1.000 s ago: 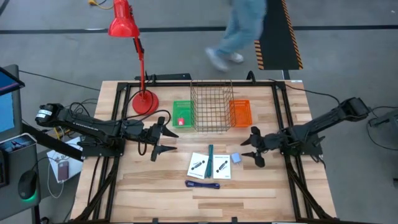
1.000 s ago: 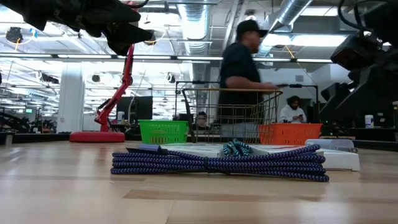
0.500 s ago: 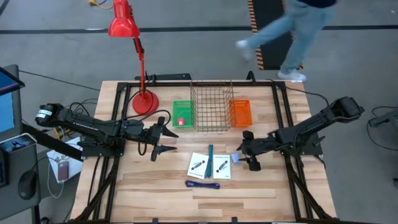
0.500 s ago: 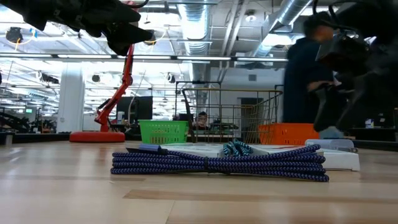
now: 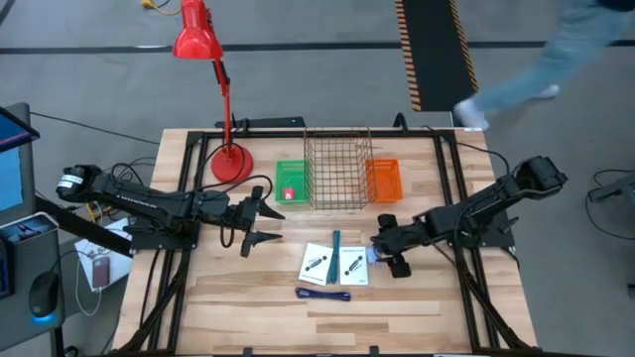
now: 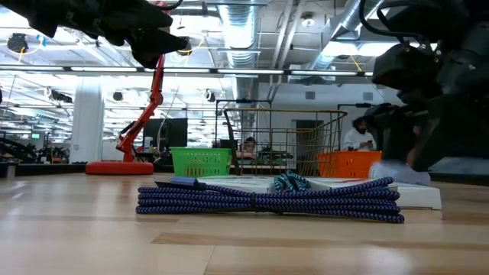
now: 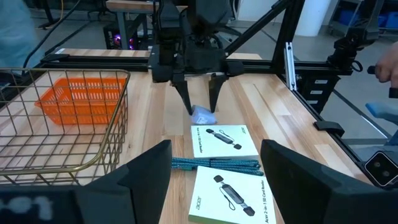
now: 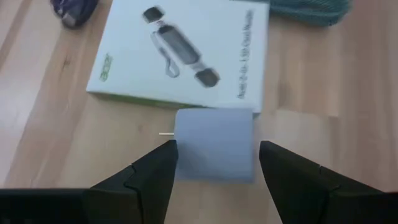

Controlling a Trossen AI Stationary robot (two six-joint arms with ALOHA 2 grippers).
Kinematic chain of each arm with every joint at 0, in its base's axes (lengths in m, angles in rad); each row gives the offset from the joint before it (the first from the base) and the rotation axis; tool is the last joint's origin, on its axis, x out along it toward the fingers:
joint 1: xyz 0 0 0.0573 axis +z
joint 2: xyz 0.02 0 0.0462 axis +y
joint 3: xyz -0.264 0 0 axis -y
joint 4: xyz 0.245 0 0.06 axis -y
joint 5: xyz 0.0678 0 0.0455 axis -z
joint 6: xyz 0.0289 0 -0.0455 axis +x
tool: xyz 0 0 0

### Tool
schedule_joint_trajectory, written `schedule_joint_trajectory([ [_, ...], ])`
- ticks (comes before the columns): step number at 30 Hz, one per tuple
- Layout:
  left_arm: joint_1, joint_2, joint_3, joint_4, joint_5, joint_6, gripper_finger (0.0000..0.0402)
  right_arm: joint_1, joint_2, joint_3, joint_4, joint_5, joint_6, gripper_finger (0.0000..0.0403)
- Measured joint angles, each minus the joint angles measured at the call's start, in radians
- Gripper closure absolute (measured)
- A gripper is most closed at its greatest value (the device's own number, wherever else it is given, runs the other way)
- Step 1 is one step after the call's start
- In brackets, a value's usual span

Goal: Pick and place items into bin
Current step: Put the light violet charger adapter into the green bin

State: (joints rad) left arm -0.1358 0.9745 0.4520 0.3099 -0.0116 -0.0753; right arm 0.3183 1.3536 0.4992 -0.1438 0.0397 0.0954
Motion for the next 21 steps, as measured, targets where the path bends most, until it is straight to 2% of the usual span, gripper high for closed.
schedule_joint_trajectory([
  [8,0.0,0.0,0.0,-0.004,0.0,0.0,0.0167,0.0,0.008,0.033,-0.058,-0.016,0.0,0.0178],
  [21,0.0,0.0,0.0,-0.005,0.0,0.0,0.0167,0.0,0.023,0.035,-0.055,-0.016,0.001,0.0179],
])
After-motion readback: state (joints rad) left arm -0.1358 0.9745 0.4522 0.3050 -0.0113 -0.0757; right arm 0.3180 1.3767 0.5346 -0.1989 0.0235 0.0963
